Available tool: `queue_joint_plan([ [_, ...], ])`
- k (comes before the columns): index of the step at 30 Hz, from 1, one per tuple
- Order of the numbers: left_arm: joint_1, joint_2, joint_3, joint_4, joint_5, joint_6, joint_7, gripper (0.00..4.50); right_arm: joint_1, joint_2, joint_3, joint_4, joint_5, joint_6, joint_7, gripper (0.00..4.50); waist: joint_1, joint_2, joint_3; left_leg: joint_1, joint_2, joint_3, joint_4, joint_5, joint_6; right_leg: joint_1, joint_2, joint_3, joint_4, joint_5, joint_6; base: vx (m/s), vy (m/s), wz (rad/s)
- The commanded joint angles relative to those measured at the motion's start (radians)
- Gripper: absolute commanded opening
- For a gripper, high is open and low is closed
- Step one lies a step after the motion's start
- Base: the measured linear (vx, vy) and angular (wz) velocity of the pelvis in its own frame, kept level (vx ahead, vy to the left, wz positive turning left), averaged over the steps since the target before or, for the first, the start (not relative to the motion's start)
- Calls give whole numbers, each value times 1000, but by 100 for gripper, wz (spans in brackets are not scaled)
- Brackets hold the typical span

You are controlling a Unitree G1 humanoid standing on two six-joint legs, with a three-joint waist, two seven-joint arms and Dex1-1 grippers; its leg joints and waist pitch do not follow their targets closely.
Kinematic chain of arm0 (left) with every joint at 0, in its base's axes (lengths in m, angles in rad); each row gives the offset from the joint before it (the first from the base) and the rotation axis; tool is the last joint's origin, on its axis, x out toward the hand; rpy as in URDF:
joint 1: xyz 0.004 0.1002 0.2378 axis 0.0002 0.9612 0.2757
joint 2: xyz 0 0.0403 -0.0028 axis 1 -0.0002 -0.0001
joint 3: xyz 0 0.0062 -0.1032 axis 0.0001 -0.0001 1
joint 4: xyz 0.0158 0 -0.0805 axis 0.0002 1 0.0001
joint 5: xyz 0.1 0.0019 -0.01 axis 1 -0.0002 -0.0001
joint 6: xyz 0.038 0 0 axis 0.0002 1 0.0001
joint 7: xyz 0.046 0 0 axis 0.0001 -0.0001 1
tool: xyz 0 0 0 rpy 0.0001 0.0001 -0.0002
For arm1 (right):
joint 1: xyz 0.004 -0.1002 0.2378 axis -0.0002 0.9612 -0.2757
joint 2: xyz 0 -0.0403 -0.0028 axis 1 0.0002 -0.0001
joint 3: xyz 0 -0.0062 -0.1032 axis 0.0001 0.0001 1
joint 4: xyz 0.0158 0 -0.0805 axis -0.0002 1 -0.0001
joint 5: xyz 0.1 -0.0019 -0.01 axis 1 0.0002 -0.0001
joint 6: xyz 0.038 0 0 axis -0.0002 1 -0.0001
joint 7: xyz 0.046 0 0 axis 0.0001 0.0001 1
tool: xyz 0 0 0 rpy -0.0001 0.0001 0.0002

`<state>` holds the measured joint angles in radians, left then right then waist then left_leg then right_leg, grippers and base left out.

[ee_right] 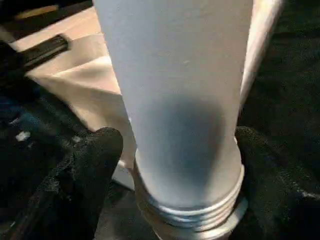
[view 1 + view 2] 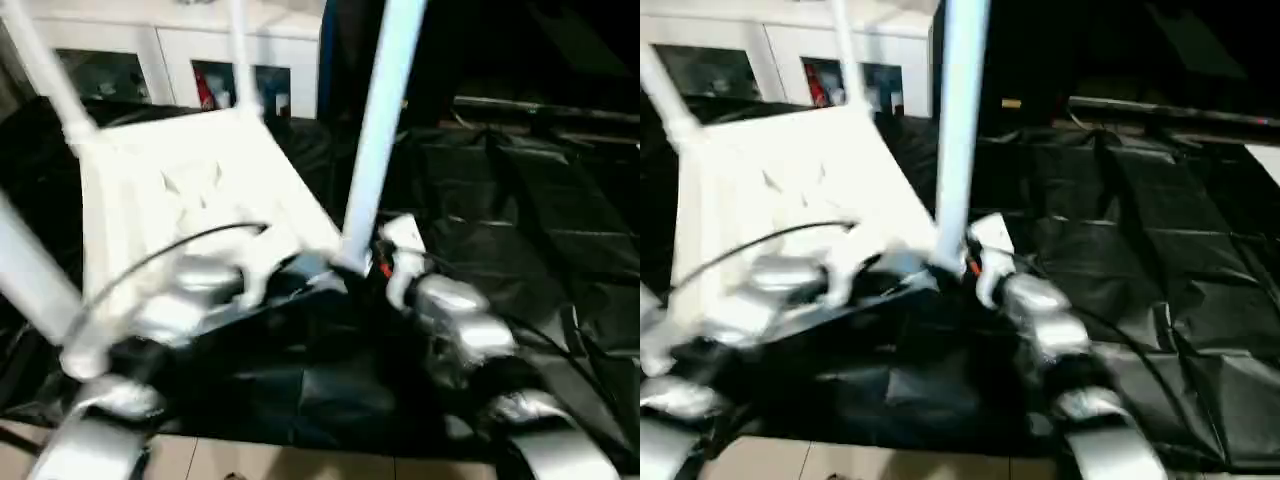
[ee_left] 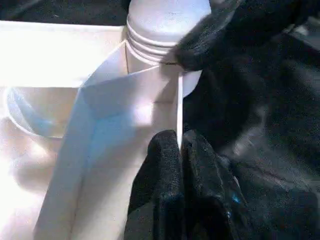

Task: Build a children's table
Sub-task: Rotate leg to tighten

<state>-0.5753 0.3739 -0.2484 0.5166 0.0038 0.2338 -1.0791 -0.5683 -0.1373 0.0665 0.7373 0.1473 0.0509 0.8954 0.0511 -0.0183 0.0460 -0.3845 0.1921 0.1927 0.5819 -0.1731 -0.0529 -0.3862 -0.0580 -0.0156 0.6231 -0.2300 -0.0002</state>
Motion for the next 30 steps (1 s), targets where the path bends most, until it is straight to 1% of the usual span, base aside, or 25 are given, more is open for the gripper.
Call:
queue_joint_plan([
  [1, 13, -22, -46, -24, -33, -13, -52, 0, 5, 25, 91, -66, 27, 22, 139, 383, 5, -2, -53, 22, 44, -15, -64, -133, 69, 38, -71, 30, -62, 39, -257, 0, 0, 0],
  [3, 28, 13, -42, -49, -54, -5, -112, 0, 17, -23, 97, -103, 39, 50, 230, 383, 10, -3, -55, 23, 46, -12, -61, -119, 76, 39, -69, 29, -58, 66, -260, 0, 0, 0],
  [4, 32, 25, -39, -57, -61, -9, -131, 0, 17, -41, 99, -105, 33, 54, 251, 383, 12, -2, -55, 23, 46, -11, -61, -111, 80, 36, -69, 28, -56, 76, -266, 0, 0, 0],
  [5, 36, 35, -33, -63, -66, -10, -146, 0, 18, -56, 101, -105, 30, 53, 269, 383, 13, -2, -55, 23, 46, -10, -60, -108, 80, 36, -69, 27, -56, 77, -267, 0, 0, 0],
  [6, 36, 35, -33, -63, -66, -10, -146, 0, 18, -56, 101, -105, 30, 53, 269, 368, 14, -1, -55, 24, 47, -10, -60, -116, 78, 35, -71, 28, -57, 69, -271, 0, 0, 0],
  [7, 44, 54, -31, -80, -77, -3, -184, 0, 16, -75, 101, -105, 30, 58, 291, 358, 16, -2, -53, 25, 47, -10, -61, -126, 73, 34, -73, 28, -59, 47, -273, 0, 0, 0],
  [8, 45, 55, -31, -80, -77, -3, -185, 0, 16, -75, 101, -104, 30, 58, 292, 351, 17, -2, -54, 24, 47, -9, -61, -129, 71, 35, -73, 29, -59, 40, -273, 0, 0, 0],
  [9, 46, 59, -30, -83, -79, -2, -192, 0, 15, -78, 100, -103, 31, 59, 297, 351, 17, 0, -54, 26, 49, -10, -62, -133, 64, 33, -74, 29, -59, 31, -272, 0, 0, 0],
  [10, 48, 63, -29, -86, -79, 1, -206, 0, 12, -79, 95, -104, 33, 65, 303, 346, 18, 0, -54, 27, 48, -9, -62, -134, 60, 32, -72, 29, -60, 29, -273, 0, 0, 0],
  [12, 51, 68, -30, -91, -83, 3, -218, 0, 15, -82, 96, -117, 38, 78, 310, 313, 21, 2, -54, 27, 48, -10, -63, -141, 52, 32, -72, 29, -60, 18, -269, 0, 0, 0],
  [14, 51, 71, -32, -92, -84, 2, -221, 0, 18, -81, 101, -124, 38, 86, 316, 307, 22, 1, -55, 28, 48, -10, -63, -141, 48, 31, -72, 29, -59, 22, -267, 0, 0, 0],
  [16, 51, 71, -33, -91, -81, -4, -218, 0, 23, -79, 106, -128, 37, 89, 322, 283, 26, 0, -56, 28, 47, -9, -61, -132, 48, 32, -72, 30, -57, 37, -267, 0, 0, 0],
  [17, 51, 70, -33, -88, -77, -8, -210, 0, 26, -78, 107, -129, 38, 92, 325, 283, 27, -1, -56, 28, 46, -9, -61, -129, 49, 32, -72, 30, -57, 42, -267, 0, 0, 0],
  [18, 48, 66, -30, -82, -69, -14, -195, 0, 31, -75, 109, -131, 36, 92, 320, 271, 30, 0, -56, 28, 47, -9, -61, -123, 51, 33, -72, 30, -56, 50, -266, 0, 0, 0],
  [20, 40, 51, -20, -60, -46, -29, -142, 0, 40, -65, 107, -129, 30, 87, 293, 268, 31, -1, -57, 27, 47, -9, -60, -116, 53, 34, -73, 30, -55, 61, -265, 0, 0, 0],
  [21, 39, 50, -20, -59, -45, -30, -140, 0, 41, -64, 107, -129, 29, 87, 292, 266, 34, -4, -59, 27, 46, -9, -59, -111, 54, 34, -73, 30, -54, 68, -264, 0, 0, 0],
  [22, 22, 28, -8, -27, -23, -28, -71, 0, 38, -48, 97, -97, 3, 61, 212, 265, 33, -5, -57, 26, 46, -9, -60, -116, 51, 32, -74, 31, -56, 52, -261, 0, 0, 0],
  [23, 22, 28, -8, -27, -23, -28, -71, 0, 38, -48, 97, -97, 3, 61, 212, 265, 31, -4, -54, 28, 45, -9, -61, -130, 45, 29, -74, 32, -60, 28, -258, 0, 0, 0],
  [24, 11, 16, -3, -10, -12, -22, -33, 0, 33, -35, 87, -70, -15, 40, 150, 264, 32, -5, -53, 29, 45, -11, -64, -161, 31, 30, -77, 33, -65, -28, -251, 0, 0, 0],
  [25, 11, 16, -3, -10, -12, -22, -33, 0, 33, -35, 87, -70, -15, 40, 150, 264, 30, -5, -50, 33, 45, -11, -66, -202, 12, 26, -79, 34, -72, -96, -242, 0, 0, 0],
  [26, -9, -15, 14, 20, -5, -16, 39, 0, 23, -10, 65, -27, -37, 10, 33, 263, 29, -5, -50, 32, 45, -13, -68, -216, 6, 27, -79, 34, -74, -123, -236, 0, 0, 0],
  [27, -26, -42, 24, 45, 3, -14, 99, 0, 16, 16, 42, 2, -41, 5, -58, 263, 26, -5, -48, 34, 45, -11, -69, -231, -8, 22, -79, 37, -78, -155, -226, 0, 0, 0],
  [28, -60, -101, 40, 90, 12, 0, 208, 0, 4, 70, -6, 51, -38, 9, -226, 262, 22, -5, -45, 35, 45, -13, -73, -246, -27, 18, -79, 38, -82, -196, -217, 0, 0, 0],
  [29, -76, -131, 47, 110, 16, 8, 259, 0, -1, 98, -28, 70, -32, 15, -301, 262, 20, -5, -44, 41, 44, -17, -76, -286, -50, 14, -82, 38, -88, -276, -202, 0, 0, 0],
  [30, -90, -158, 52, 127, 18, 11, 303, 0, -4, 121, -38, 80, -32, 19, -352, 262, 18, -9, -45, 40, 42, -19, -77, -292, -57, 17, -82, 37, -89, -301, -191, 0, 0, 0],
])
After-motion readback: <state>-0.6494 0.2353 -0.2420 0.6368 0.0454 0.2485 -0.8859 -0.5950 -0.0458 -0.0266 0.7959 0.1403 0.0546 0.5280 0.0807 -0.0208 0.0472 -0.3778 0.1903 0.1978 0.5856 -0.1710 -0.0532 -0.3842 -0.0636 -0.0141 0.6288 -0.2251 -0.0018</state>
